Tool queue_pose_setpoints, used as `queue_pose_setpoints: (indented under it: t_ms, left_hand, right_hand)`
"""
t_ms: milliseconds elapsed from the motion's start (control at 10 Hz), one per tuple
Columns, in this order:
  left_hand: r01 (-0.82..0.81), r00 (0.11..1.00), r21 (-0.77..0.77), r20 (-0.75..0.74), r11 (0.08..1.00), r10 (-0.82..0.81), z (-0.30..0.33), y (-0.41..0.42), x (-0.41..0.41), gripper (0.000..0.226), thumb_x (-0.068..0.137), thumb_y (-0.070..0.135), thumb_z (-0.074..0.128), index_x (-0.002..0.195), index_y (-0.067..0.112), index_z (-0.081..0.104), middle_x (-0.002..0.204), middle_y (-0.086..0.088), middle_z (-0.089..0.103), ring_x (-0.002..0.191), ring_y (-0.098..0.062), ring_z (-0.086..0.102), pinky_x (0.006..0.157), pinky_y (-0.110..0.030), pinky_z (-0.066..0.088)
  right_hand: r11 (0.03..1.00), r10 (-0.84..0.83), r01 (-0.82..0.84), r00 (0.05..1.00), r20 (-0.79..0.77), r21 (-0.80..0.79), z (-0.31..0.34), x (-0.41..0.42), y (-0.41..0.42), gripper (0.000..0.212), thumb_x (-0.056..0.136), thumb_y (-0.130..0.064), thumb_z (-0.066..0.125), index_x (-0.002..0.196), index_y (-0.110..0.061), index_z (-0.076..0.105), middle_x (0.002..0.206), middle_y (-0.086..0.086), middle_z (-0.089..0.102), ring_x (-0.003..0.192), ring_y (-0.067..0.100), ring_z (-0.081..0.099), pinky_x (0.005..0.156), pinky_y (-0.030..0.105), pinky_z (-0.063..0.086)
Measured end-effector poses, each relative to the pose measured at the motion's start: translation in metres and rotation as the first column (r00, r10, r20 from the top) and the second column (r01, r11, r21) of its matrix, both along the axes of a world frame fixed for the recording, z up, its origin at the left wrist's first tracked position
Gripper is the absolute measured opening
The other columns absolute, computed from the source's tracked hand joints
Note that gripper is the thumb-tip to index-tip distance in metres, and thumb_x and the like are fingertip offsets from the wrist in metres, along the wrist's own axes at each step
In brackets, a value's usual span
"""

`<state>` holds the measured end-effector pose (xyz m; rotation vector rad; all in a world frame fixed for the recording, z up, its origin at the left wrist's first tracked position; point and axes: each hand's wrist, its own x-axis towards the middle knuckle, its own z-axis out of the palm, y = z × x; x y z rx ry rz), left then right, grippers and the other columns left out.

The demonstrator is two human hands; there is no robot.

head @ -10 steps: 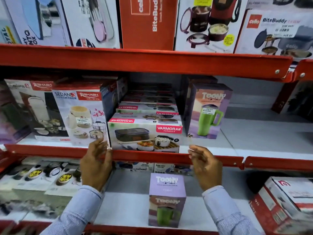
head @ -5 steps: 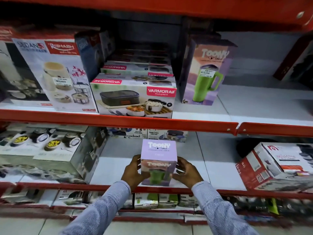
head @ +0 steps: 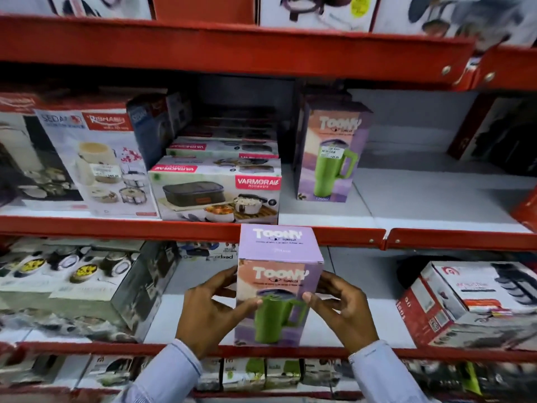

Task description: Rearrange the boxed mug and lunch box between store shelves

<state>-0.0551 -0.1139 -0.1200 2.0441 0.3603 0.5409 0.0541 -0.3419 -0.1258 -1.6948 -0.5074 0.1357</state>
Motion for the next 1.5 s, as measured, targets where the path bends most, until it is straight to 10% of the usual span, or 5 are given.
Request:
queue_pose_setpoints:
  t_ms: [200,500,1000,1200,1500]
  left_hand:
    - [0.023,0.971,0.101,0.235,0.995,-0.047,0.082,-0.031,0.011,0.063,0.058,0.062,0.082,0.111,0.03,0.072,0.092,0.02,0.078,0.076,-0.001,0.074,0.062,-0.026,0.062]
    - [-0.015,0.881,0.219,0.464,0.976,-0.091,0.155,-0.066,0.083,0.072,0.067,0.059,0.079,0.127,0.024,0.064,0.108,0.01,0.077,0.087,0.003,0.073,0.075,-0.028,0.064]
    - [-0.056,0.961,0.247,0.276,0.967,-0.015,0.125,-0.072,0.17,0.06,0.078,0.053,0.071,0.128,0.024,0.059,0.1,0.012,0.078,0.085,0.003,0.071,0.082,-0.026,0.061]
    - [-0.067,0.976,0.297,0.218,0.952,0.0,0.127,-0.071,0.174,0.05,0.08,0.047,0.072,0.123,0.023,0.064,0.091,0.02,0.073,0.075,0.016,0.063,0.067,0.001,0.047]
    - [-0.057,0.978,0.294,0.209,0.954,-0.006,0.13,-0.066,0.171,0.064,0.074,0.065,0.063,0.125,0.027,0.062,0.097,0.014,0.077,0.079,0.004,0.07,0.073,-0.012,0.057]
  right_hand:
    - [0.97,-0.15,0.099,0.962,0.227,0.222,0.082,-0.006,-0.031,0.051,0.065,-0.045,0.079,0.113,-0.029,0.071,0.103,-0.012,0.078,0.092,0.01,0.074,0.072,0.023,0.061]
    - [0.942,-0.199,0.064,0.896,0.397,0.33,0.158,0.057,-0.057,0.037,0.077,-0.02,0.072,0.114,-0.021,0.068,0.107,-0.002,0.076,0.099,0.019,0.071,0.078,0.028,0.06]
    - [0.989,-0.134,0.105,0.934,0.332,0.103,0.129,0.152,-0.043,0.038,0.09,-0.022,0.066,0.127,-0.023,0.061,0.117,-0.011,0.071,0.104,0.001,0.068,0.084,0.014,0.055]
    - [0.991,-0.13,0.109,0.938,0.321,0.082,0.128,0.157,-0.04,0.039,0.091,-0.025,0.064,0.13,-0.022,0.059,0.116,-0.012,0.071,0.102,-0.007,0.065,0.08,0.007,0.052]
    - [0.974,-0.225,0.211,0.917,0.329,0.079,0.127,0.151,-0.037,0.04,0.091,-0.026,0.063,0.132,-0.025,0.057,0.122,-0.006,0.069,0.113,0.011,0.065,0.092,0.028,0.057]
